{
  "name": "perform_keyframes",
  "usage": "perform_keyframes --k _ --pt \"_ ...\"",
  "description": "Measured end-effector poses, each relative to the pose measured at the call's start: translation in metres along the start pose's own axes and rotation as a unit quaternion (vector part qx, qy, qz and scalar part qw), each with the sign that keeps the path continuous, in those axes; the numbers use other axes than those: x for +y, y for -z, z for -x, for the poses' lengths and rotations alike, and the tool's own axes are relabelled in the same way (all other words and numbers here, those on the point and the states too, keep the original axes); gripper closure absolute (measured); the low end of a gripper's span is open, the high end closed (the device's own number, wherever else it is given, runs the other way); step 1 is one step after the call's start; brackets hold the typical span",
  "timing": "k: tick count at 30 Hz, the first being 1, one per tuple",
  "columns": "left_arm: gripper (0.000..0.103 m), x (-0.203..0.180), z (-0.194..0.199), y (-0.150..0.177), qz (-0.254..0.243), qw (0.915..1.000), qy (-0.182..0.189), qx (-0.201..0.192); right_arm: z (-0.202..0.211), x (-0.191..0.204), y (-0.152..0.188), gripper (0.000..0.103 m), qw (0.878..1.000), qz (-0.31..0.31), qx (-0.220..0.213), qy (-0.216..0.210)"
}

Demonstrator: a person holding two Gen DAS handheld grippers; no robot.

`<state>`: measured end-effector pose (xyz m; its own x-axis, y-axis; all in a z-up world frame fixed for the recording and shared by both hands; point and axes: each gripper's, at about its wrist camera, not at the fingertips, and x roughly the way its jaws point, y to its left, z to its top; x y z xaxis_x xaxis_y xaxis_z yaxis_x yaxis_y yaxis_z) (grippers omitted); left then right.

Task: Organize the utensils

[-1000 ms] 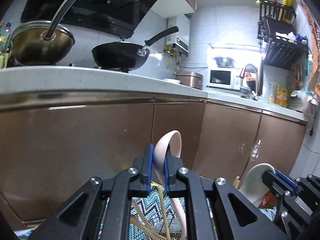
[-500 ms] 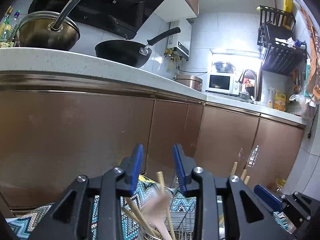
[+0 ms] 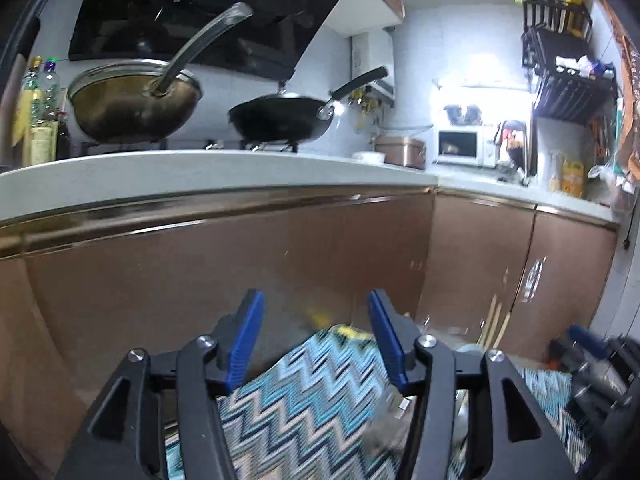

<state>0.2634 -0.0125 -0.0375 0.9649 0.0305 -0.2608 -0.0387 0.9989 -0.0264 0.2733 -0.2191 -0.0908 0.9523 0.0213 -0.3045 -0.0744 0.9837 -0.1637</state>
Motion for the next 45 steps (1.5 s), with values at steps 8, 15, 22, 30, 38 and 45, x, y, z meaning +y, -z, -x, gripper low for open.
perform_keyframes --k 8,15,22,30,38,45 --pt "0.047 0.041 0.051 0.016 -0.032 0.9985 0.005 0.045 0.066 -0.002 0.007 0.061 0.999 -0.028 0.021 -0.005" --pt "0.044 0.070 0.092 0.021 -0.031 0.9985 0.007 0.045 0.115 -0.002 0.011 0.046 0.998 -0.059 0.030 -0.001" --pt "0.037 0.082 0.123 0.013 -0.043 0.9987 0.011 0.024 0.143 0.009 0.012 0.031 0.998 -0.060 0.036 0.001" --pt "0.032 0.084 0.145 0.005 -0.051 0.9986 0.008 0.003 0.164 0.016 0.015 0.010 0.998 -0.060 0.033 0.014" --pt "0.031 0.083 0.155 0.005 -0.048 0.9988 -0.001 -0.002 0.178 0.012 0.018 0.000 0.997 -0.061 0.029 0.029" --pt "0.030 0.080 0.157 0.008 -0.040 0.9992 -0.007 0.004 0.184 0.004 0.025 0.000 0.997 -0.065 0.029 0.037"
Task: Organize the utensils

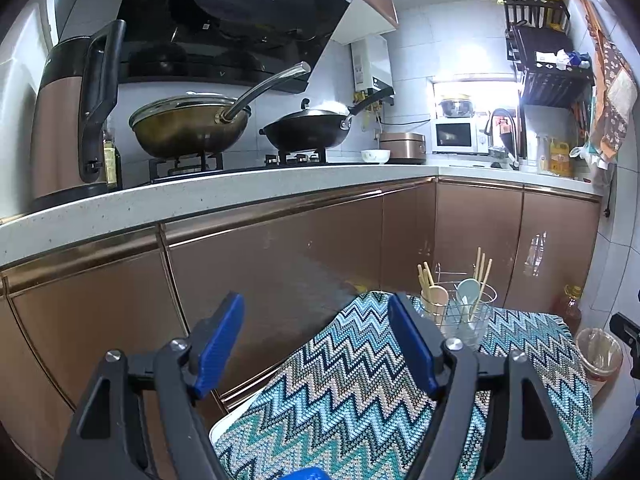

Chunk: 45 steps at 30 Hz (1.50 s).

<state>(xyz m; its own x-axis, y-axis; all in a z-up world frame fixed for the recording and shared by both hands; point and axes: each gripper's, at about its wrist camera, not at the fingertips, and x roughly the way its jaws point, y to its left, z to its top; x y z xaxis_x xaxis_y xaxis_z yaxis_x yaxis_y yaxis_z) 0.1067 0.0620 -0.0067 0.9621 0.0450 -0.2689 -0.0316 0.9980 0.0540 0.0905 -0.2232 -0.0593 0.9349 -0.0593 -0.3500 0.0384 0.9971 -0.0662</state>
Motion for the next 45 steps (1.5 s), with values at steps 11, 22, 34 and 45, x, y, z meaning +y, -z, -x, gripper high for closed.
perform_keyframes --k 11,22,34,45 --pt "0.030 -0.011 -0.006 0.003 -0.004 1.0000 0.004 0.008 -0.005 -0.004 0.006 0.000 1.000 -0.003 0.007 -0.001" --pt "0.030 -0.020 -0.011 0.008 0.002 0.9999 0.009 0.010 -0.015 -0.002 0.011 0.000 1.000 0.001 0.019 0.000" --pt "0.030 -0.030 -0.016 0.013 -0.002 0.9998 0.015 0.009 -0.018 0.000 0.010 0.000 1.000 0.003 0.016 0.009" --pt "0.030 -0.035 -0.014 0.016 -0.002 0.9999 0.016 0.006 -0.014 0.004 0.009 0.000 1.000 0.005 0.010 0.017"
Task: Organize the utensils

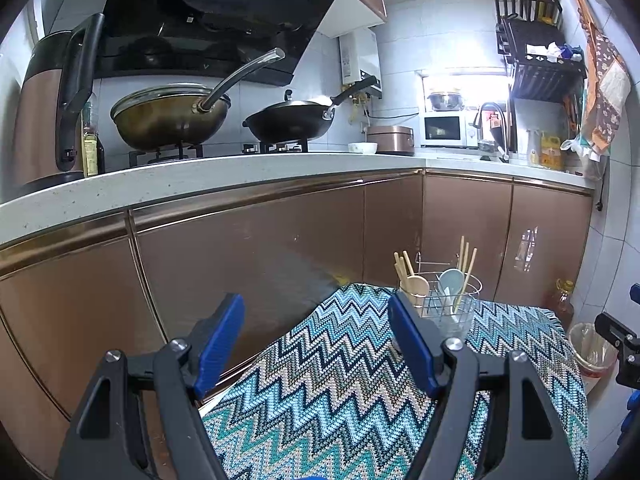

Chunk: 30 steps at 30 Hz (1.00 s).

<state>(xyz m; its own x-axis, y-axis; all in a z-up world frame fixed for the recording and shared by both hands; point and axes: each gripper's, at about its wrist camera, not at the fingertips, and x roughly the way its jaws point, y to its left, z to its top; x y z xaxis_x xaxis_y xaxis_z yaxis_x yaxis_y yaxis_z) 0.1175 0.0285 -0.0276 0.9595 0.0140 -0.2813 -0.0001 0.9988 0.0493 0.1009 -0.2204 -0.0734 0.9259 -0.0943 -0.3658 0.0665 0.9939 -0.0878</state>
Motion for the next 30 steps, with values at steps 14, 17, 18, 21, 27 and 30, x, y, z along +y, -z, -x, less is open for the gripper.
perform_keyframes --k 14,17,18,21,27,30 --pt "0.030 0.0016 0.0033 0.0001 0.001 1.0000 -0.003 -0.002 0.0039 0.0023 -0.0008 0.000 1.000 0.002 -0.003 0.006" --pt "0.030 0.0020 0.0034 -0.0006 0.000 1.0000 -0.006 -0.002 0.0040 0.0019 -0.0010 0.000 1.000 0.003 -0.002 0.007" --pt "0.030 0.0022 0.0035 -0.0006 -0.001 1.0000 -0.008 -0.003 0.0041 0.0018 -0.0007 0.000 1.000 0.003 -0.002 0.008" --pt "0.030 0.0020 0.0035 -0.0004 -0.002 1.0000 -0.009 -0.002 0.0040 0.0016 -0.0004 0.000 1.000 0.002 0.000 0.009" --pt "0.030 0.0015 0.0033 0.0001 -0.004 1.0000 -0.006 -0.003 0.0049 -0.0001 -0.0007 0.000 1.000 0.002 -0.002 0.011" --pt "0.030 0.0003 0.0026 0.0007 -0.005 1.0000 -0.005 -0.004 0.0049 -0.0003 -0.0004 0.000 1.000 0.001 -0.002 0.013"
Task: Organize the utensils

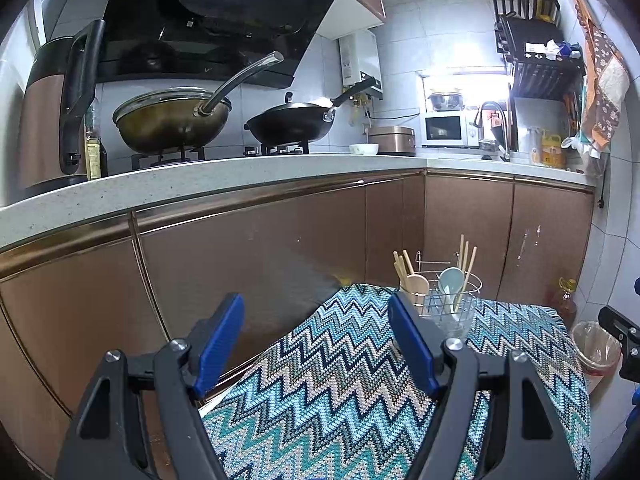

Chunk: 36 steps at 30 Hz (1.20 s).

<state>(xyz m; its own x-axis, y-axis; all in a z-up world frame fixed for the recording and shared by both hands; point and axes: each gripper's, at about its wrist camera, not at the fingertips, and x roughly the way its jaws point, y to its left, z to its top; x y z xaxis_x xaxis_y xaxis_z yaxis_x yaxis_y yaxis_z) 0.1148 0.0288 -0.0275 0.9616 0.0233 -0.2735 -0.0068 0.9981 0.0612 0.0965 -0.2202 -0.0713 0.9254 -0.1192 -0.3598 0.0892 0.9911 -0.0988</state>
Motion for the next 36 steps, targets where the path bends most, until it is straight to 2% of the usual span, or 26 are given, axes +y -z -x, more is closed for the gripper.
perform_keyframes --k 13,36 --pt "0.030 -0.003 0.003 -0.003 0.005 0.9999 0.000 -0.010 0.005 -0.002 -0.003 0.000 1.000 0.000 -0.008 0.010" --pt "0.030 -0.018 0.005 -0.012 -0.008 0.9998 -0.001 -0.018 0.019 -0.029 -0.010 0.000 0.999 -0.022 -0.030 0.030"
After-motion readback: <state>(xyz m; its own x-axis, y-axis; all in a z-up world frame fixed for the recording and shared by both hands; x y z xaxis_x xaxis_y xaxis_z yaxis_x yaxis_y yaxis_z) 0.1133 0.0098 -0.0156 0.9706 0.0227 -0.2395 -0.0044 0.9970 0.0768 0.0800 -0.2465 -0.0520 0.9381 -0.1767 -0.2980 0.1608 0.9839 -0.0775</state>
